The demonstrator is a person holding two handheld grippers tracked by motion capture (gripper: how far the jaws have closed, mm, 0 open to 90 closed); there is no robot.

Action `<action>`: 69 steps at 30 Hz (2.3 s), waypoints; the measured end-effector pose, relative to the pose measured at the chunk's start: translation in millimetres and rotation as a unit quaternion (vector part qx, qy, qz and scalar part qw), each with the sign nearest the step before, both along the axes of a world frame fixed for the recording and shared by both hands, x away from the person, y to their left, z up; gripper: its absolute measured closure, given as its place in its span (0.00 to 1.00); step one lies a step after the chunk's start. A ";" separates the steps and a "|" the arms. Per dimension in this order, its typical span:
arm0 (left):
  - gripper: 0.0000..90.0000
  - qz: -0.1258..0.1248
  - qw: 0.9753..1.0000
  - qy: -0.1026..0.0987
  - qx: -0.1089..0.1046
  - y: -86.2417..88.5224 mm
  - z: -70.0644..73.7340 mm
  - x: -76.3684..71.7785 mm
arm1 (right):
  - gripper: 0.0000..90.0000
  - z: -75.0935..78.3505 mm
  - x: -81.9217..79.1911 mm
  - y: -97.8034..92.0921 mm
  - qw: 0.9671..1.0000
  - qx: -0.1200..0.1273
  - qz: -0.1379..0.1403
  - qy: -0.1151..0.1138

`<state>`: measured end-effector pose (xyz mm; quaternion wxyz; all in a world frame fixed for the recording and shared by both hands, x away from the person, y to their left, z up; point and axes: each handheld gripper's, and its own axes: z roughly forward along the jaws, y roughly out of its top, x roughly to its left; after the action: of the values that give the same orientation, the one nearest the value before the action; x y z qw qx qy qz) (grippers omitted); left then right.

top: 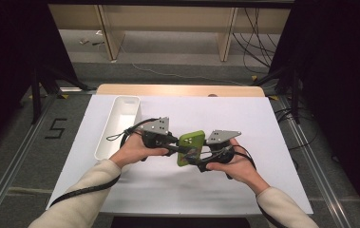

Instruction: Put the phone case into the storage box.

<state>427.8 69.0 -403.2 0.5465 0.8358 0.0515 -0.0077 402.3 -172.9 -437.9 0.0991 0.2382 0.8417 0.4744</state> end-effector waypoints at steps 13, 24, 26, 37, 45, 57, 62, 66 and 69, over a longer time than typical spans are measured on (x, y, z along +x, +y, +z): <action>0.86 -0.012 1.000 0.001 0.007 0.4 -2.1 0.4 | 0.23 -0.5 -1.9 1.7 1.000 -0.004 0.016 -0.001; 0.86 -0.014 1.000 0.000 0.007 0.4 -2.5 0.4 | 0.39 0.0 -3.7 1.6 1.000 -0.011 0.024 -0.011; 0.86 -0.015 1.000 -0.001 0.006 0.3 -2.4 0.3 | 0.41 0.1 -3.7 1.2 1.000 -0.010 0.026 -0.012; 0.86 -0.007 1.000 -0.009 0.000 1.7 -3.1 1.7 | 0.60 1.4 -1.1 -4.5 1.000 0.011 0.027 0.003; 0.84 0.013 1.000 -0.019 -0.009 5.6 -3.0 4.7 | 0.75 2.0 1.0 -8.0 0.999 0.020 0.037 0.022; 0.51 0.069 0.997 -0.016 -0.021 4.4 -0.7 5.1 | 0.86 6.9 1.4 -6.8 0.997 0.039 0.047 0.046; 0.24 0.123 0.992 -0.014 -0.031 2.2 4.8 3.4 | 0.86 7.6 1.5 -5.6 0.998 0.031 0.029 0.038; 0.11 0.159 0.986 -0.019 -0.044 -0.6 8.9 1.6 | 0.86 8.1 0.8 -0.6 0.999 0.019 0.008 0.025; 0.05 0.180 0.982 -0.025 -0.048 -2.2 10.2 0.4 | 0.86 8.4 0.5 2.6 1.000 0.016 -0.007 0.017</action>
<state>428.1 66.8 -393.0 0.5798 0.7854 0.1870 0.1098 402.8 -170.4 -429.5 0.0843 0.2536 0.8337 0.4832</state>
